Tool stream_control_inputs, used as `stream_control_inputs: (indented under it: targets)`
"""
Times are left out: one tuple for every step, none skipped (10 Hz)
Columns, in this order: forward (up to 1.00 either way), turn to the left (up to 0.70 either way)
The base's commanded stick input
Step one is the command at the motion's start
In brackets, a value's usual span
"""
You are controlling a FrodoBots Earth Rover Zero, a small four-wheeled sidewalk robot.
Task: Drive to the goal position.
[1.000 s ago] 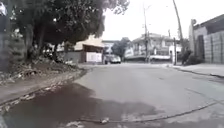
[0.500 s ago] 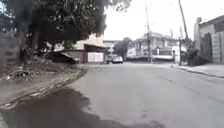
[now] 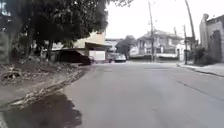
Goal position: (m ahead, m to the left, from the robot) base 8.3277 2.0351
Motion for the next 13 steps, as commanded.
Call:
stream_control_inputs:
  targets:
    - [0.0,0.0]
    - [0.0,0.0]
    - [0.0,0.0]
    - [0.0,0.0]
    - [0.0,0.0]
    - [0.15,0.0]
    - [1.0,0.0]
    - [1.0,0.0]
    - [1.0,0.0]
    - [1.0,0.0]
    - [1.0,0.0]
    - [1.0,0.0]
    - [1.0,0.0]
